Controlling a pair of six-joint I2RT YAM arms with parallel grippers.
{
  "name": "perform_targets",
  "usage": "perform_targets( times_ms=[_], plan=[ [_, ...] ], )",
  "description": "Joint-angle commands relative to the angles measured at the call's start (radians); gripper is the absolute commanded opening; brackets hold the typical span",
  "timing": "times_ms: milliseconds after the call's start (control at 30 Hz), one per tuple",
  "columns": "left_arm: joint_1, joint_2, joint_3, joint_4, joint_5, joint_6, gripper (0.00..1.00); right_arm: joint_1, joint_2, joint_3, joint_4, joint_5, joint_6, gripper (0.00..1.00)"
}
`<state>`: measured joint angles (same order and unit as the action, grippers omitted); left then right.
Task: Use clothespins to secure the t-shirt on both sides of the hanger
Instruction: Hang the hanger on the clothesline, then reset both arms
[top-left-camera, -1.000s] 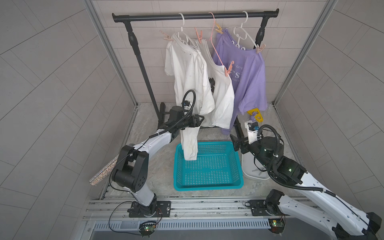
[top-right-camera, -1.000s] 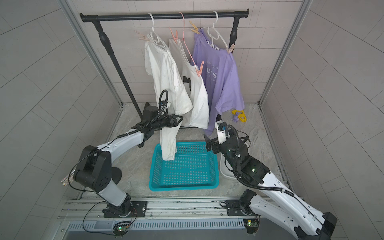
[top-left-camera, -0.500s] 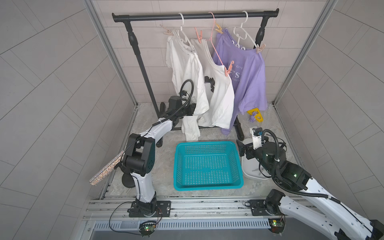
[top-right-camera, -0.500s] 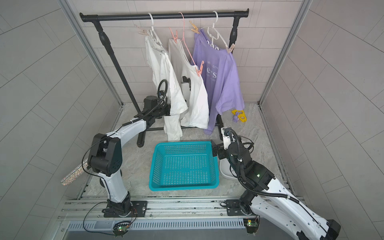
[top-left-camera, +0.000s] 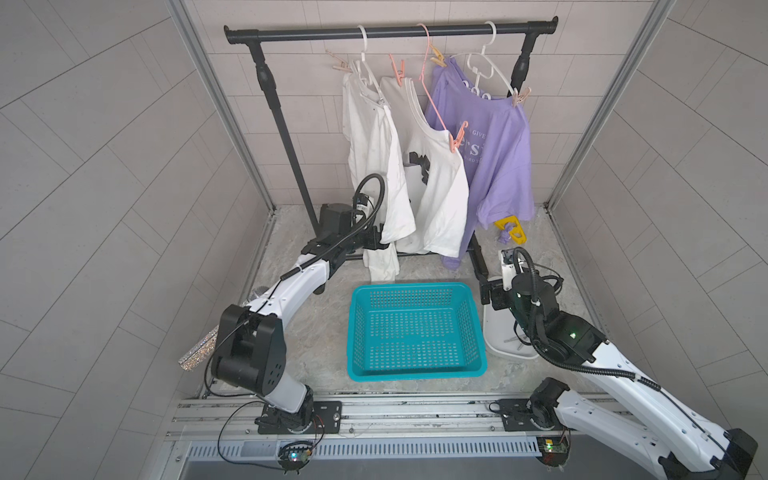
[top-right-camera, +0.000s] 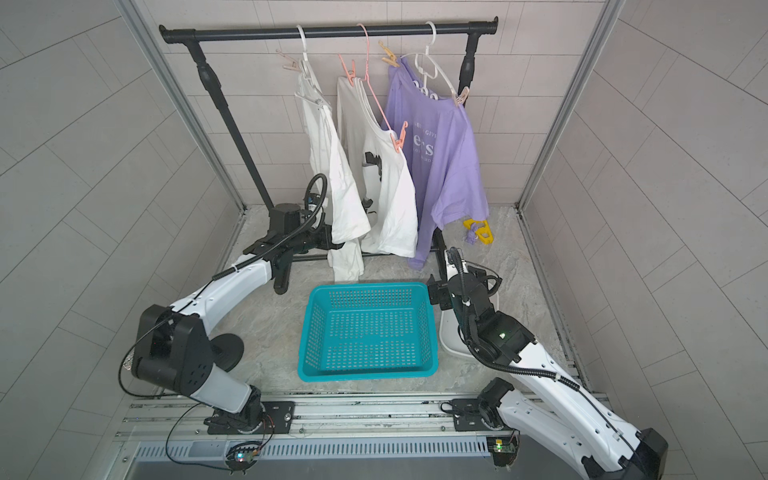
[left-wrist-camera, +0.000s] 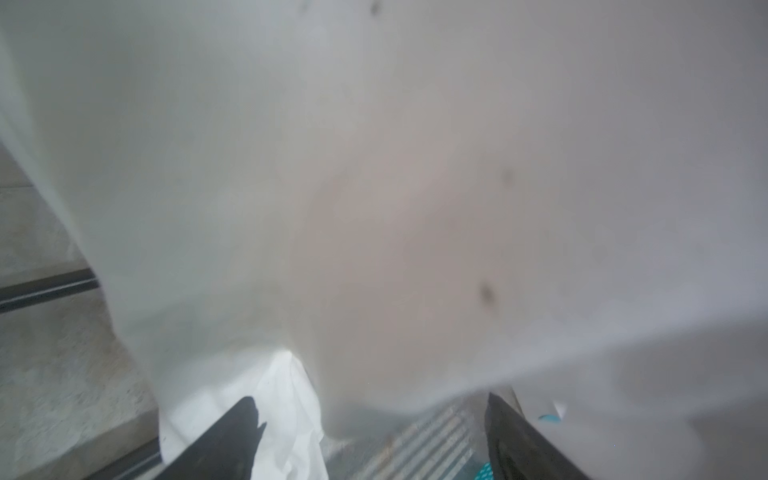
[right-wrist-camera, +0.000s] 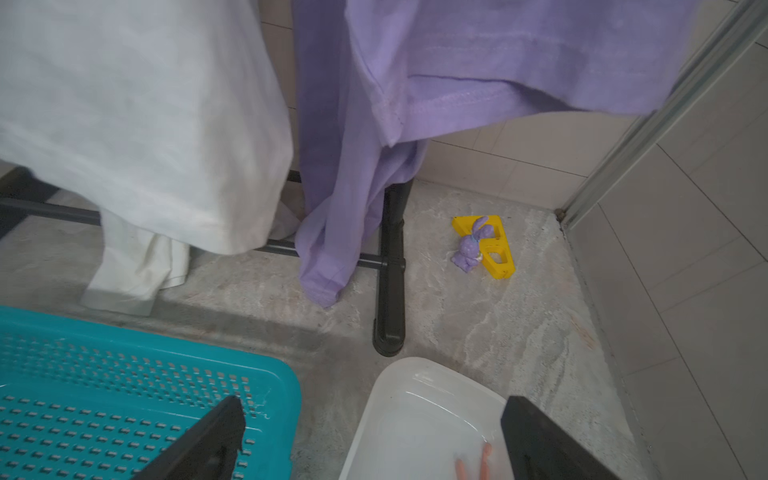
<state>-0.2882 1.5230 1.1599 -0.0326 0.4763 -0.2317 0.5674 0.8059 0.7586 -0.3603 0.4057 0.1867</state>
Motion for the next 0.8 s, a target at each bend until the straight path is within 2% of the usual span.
perform_targets(
  times_ms=[0, 167, 267, 333, 400, 567, 667, 767],
  plan=[
    [0.01, -0.069, -0.065, -0.112, -0.099, 0.089, 1.0, -0.086, 0.028, -0.026, 0.047, 0.015, -0.036, 1.0],
    [0.058, -0.186, -0.259, 0.022, -0.313, 0.122, 1.0, -0.239, 0.112, -0.065, 0.168, 0.006, -0.036, 1.0],
    [0.108, -0.244, -0.396, 0.157, -0.397, 0.141, 1.0, -0.251, 0.147, -0.165, 0.35, 0.047, -0.103, 1.0],
    [0.137, -0.275, -0.49, 0.253, -0.418, 0.172, 1.0, -0.258, 0.168, -0.194, 0.415, 0.111, -0.105, 1.0],
    [0.144, -0.297, -0.554, 0.314, -0.464, 0.22, 1.0, -0.278, 0.195, -0.216, 0.472, 0.113, -0.116, 1.0],
    [0.15, -0.282, -0.656, 0.439, -0.494, 0.328, 1.0, -0.293, 0.284, -0.287, 0.661, 0.135, -0.169, 1.0],
    [0.161, -0.244, -0.718, 0.587, -0.566, 0.347, 1.0, -0.297, 0.333, -0.333, 0.793, 0.155, -0.21, 1.0],
    [0.175, -0.188, -0.741, 0.682, -0.573, 0.343, 1.0, -0.317, 0.401, -0.344, 0.865, 0.162, -0.214, 1.0]
  ],
)
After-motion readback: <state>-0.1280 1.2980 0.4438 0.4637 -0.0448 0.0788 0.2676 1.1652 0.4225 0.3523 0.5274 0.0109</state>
